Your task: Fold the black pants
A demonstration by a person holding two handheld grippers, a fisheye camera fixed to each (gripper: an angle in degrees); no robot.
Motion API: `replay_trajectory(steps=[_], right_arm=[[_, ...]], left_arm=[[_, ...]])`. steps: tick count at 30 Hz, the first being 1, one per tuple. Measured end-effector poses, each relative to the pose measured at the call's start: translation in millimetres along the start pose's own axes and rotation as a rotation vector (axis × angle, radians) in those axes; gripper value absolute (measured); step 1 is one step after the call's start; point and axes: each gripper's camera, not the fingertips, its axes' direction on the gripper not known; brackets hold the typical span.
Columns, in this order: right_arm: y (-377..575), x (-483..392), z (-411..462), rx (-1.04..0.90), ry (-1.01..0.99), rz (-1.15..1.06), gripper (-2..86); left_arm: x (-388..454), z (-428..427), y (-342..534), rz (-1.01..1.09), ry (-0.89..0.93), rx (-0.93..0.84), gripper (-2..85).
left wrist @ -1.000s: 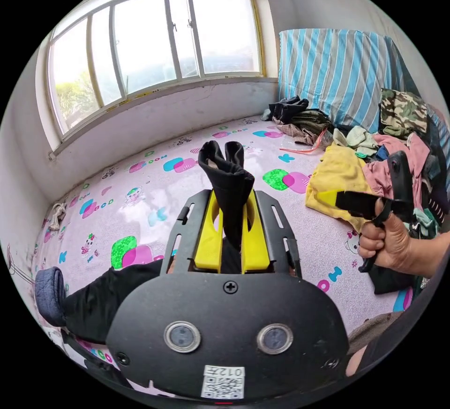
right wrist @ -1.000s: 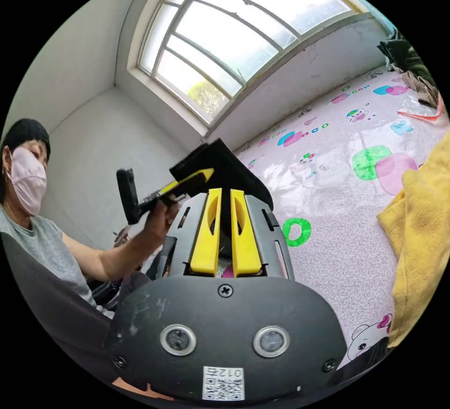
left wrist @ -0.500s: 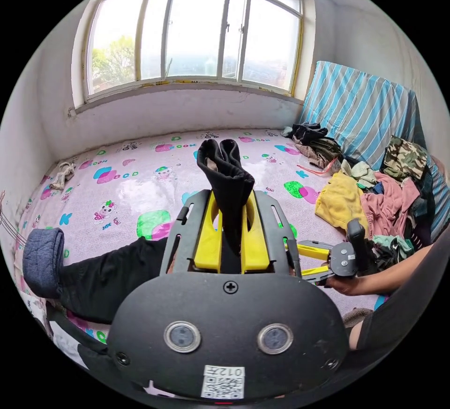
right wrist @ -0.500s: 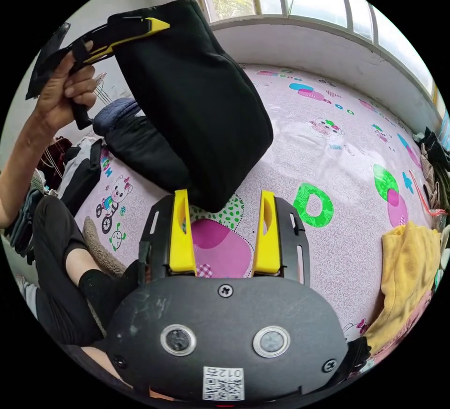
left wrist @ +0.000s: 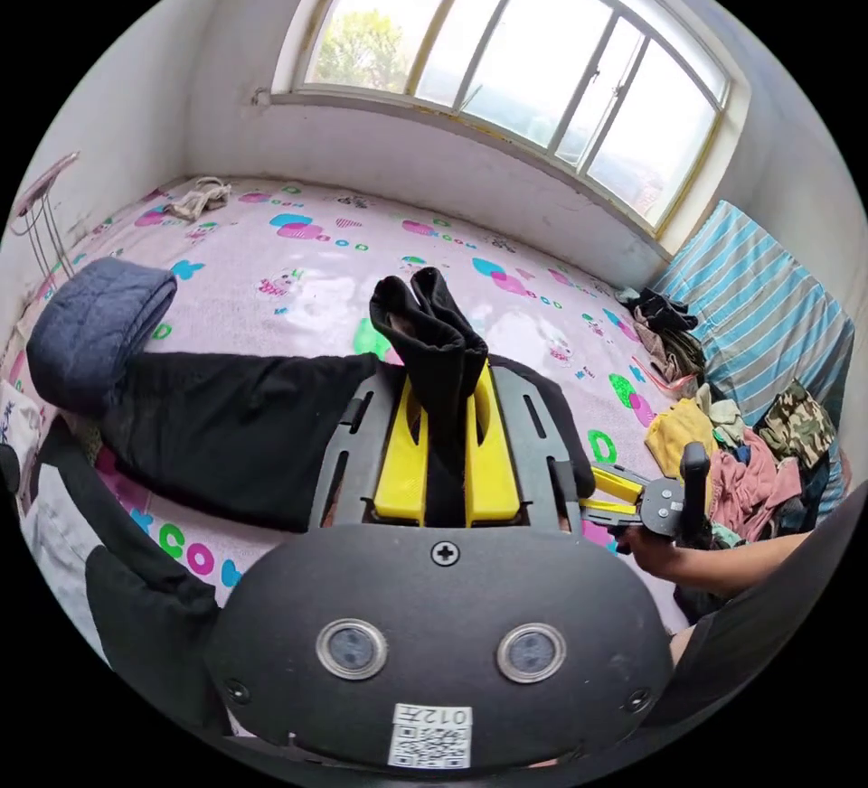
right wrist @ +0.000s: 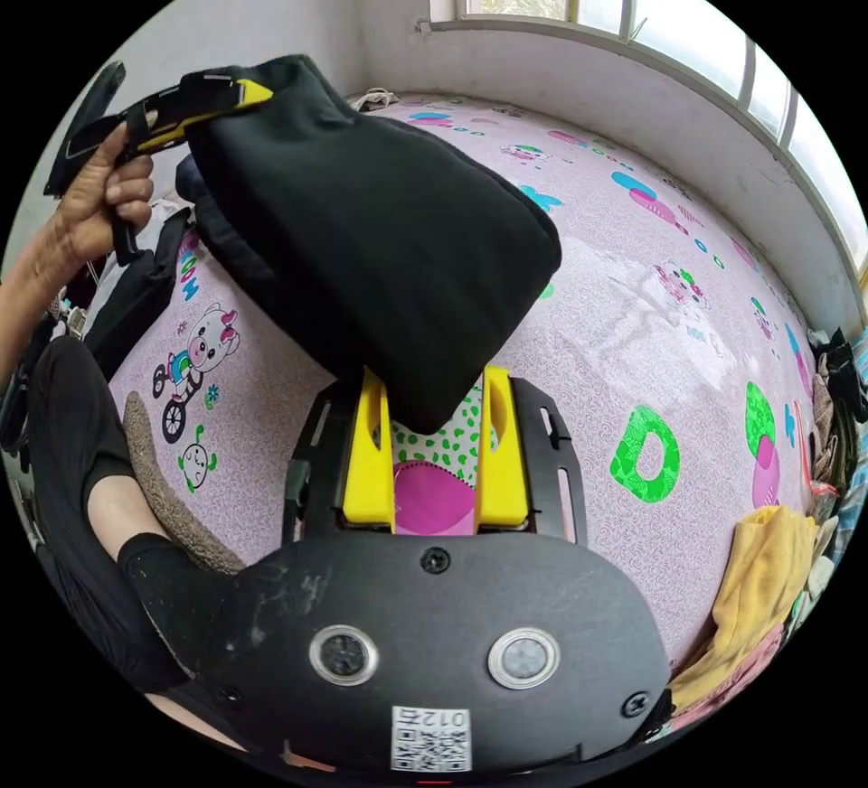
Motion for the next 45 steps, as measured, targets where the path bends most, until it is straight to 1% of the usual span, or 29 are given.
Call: replay_trajectory(steps=[3,6,9,15,18,21,23,27,29,31,32,35,41,43,45], right_arm=[[-6.0,8.7,21.2,-0.03,-0.019,0.002,13.6],[-5.2,25.2,39.9,-0.057,-0.047,0.02,12.6],[2.3,43.1,48.7,-0.06,-0.054,0.03,9.8],[36.0,119.4,47.2,-0.043,-0.08,0.13,8.0],[69.1,166.9,45.6,-0.049,-0.065,0.187,7.8],[119.9,227.4,35.8,-0.07,-0.093,0.293,7.7],[176.6,276.7,19.0,-0.083,-0.1,0.384,7.6],[267.6,338.7,3.8,-0.11,-0.064,0.506,7.5],[315.0,371.6,1.0,-0.09,-0.059,0.578,7.6],[336.4,388.9,1.0,-0.075,-0.084,0.615,7.8],[345.7,396.2,0.7,-0.072,-0.087,0.626,7.9],[365.5,408.9,-1.1,-0.071,-0.079,0.596,8.2],[411.2,444.3,-11.6,-0.053,-0.134,0.614,8.4],[417.9,446.2,-19.9,-0.047,-0.121,0.6,8.2],[421.8,443.0,-29.5,-0.039,-0.091,0.573,8.1]], left_arm=[[-51.3,34.1,31.8,-0.113,-0.001,-0.072,8.4],[-90.0,66.6,56.6,-0.225,0.035,-0.131,8.6],[-113.6,85.0,70.3,-0.294,0.11,-0.113,8.5],[-139.4,123.1,75.7,-0.364,0.298,-0.062,8.3],[-140.9,150.5,86.0,-0.41,0.369,-0.066,8.2],[-126.5,174.6,97.9,-0.429,0.43,-0.084,8.2],[-112.5,186.9,105.2,-0.415,0.473,-0.106,8.4],[-77.0,217.1,123.5,-0.344,0.561,-0.204,9.6],[-69.4,226.9,131.2,-0.337,0.586,-0.236,9.7],[-71.5,231.6,137.9,-0.369,0.595,-0.239,9.3],[-79.2,232.4,141.7,-0.421,0.607,-0.225,8.9],[-99.1,228.4,145.7,-0.499,0.629,-0.166,7.3],[-92.6,233.9,129.8,-0.347,0.526,-0.237,5.2],[-88.1,233.6,122.5,-0.32,0.527,-0.228,4.9],[-78.2,224.8,104.6,-0.266,0.56,-0.166,4.7]])
